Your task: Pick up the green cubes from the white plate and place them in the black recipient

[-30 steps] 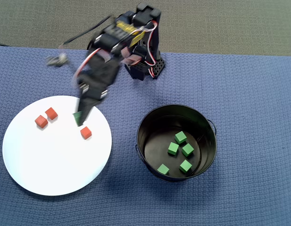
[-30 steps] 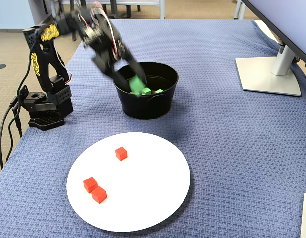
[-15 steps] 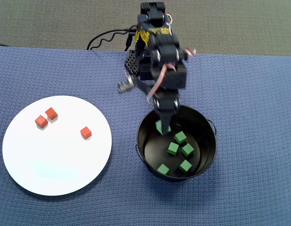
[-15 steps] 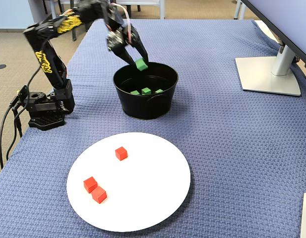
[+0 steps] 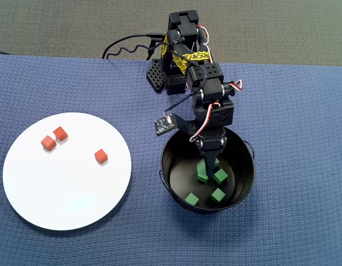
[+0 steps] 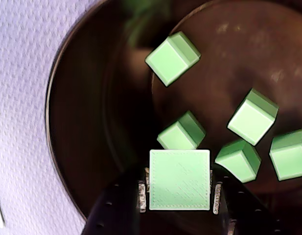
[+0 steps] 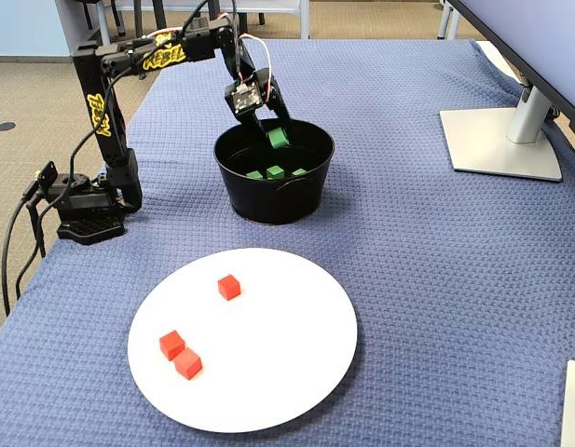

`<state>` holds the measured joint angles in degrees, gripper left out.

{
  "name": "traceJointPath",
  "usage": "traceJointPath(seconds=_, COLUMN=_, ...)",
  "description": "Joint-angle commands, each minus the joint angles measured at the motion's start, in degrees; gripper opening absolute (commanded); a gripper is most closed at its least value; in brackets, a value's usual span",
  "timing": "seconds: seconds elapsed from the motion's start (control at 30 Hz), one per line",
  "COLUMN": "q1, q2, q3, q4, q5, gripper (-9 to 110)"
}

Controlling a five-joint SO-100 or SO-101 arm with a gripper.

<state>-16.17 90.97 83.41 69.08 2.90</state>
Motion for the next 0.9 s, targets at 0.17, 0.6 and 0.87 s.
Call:
traceJointPath(seconds=0.17, q1=5.8, q2=20.3, q3=10.3, q4=-1.9, q5=-2.6, gripper=8)
traceJointPath(seconds=0.6, q1=19.7, q2=67.0, q3=54.0, q4=-1.6, q5=-4.5, gripper=0)
traceJointPath(seconds=0.87, q1=27.2, q2=80.3, q3=72.2, q4=-2.1, q5=-8.6, gripper=0)
